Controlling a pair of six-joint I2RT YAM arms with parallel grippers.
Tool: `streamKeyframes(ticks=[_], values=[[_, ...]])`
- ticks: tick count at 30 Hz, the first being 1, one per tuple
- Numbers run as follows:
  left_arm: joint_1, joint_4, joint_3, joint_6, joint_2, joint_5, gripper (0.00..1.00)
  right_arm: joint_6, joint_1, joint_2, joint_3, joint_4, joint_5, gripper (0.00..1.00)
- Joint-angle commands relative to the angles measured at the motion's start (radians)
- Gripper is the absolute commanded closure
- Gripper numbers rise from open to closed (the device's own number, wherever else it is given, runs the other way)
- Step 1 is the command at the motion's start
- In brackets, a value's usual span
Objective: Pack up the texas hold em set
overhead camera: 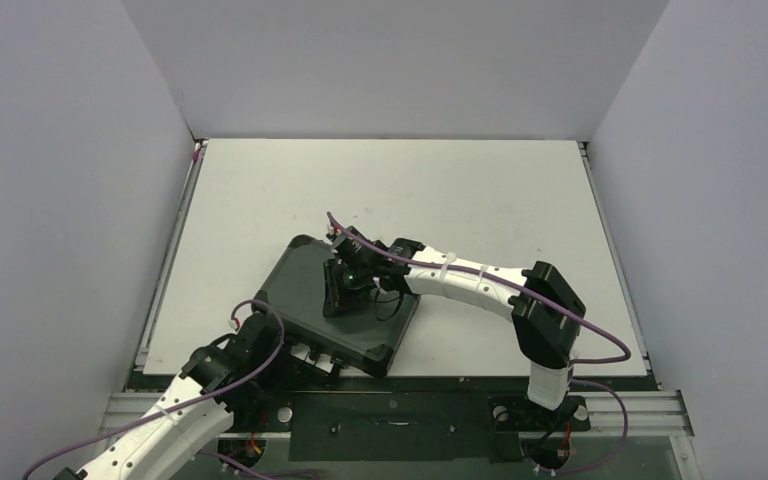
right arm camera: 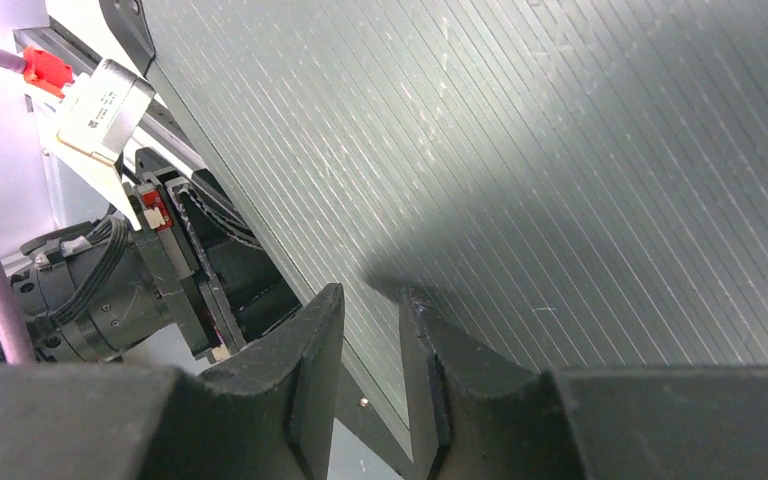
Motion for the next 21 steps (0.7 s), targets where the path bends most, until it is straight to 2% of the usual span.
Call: streamKeyframes(ticks=[1, 12, 21], values=[[0.003, 0.127, 0.001, -0.035, -0.039, -0.048, 0.78, -0.056, 0.017, 0.087, -0.068, -0.191, 0.092, 0.75], [0.003, 0.115, 0.104, -0.012, -0.030, -0.134, 0.77, -0.069, 0.016, 0.096, -0.113, -0.182, 0.111, 0.76], [0.003, 0.189, 0.084, 0.036, -0.004, -0.130, 0.76, -0.075, 0.017, 0.111, -0.112, -0.182, 0.113, 0.77]])
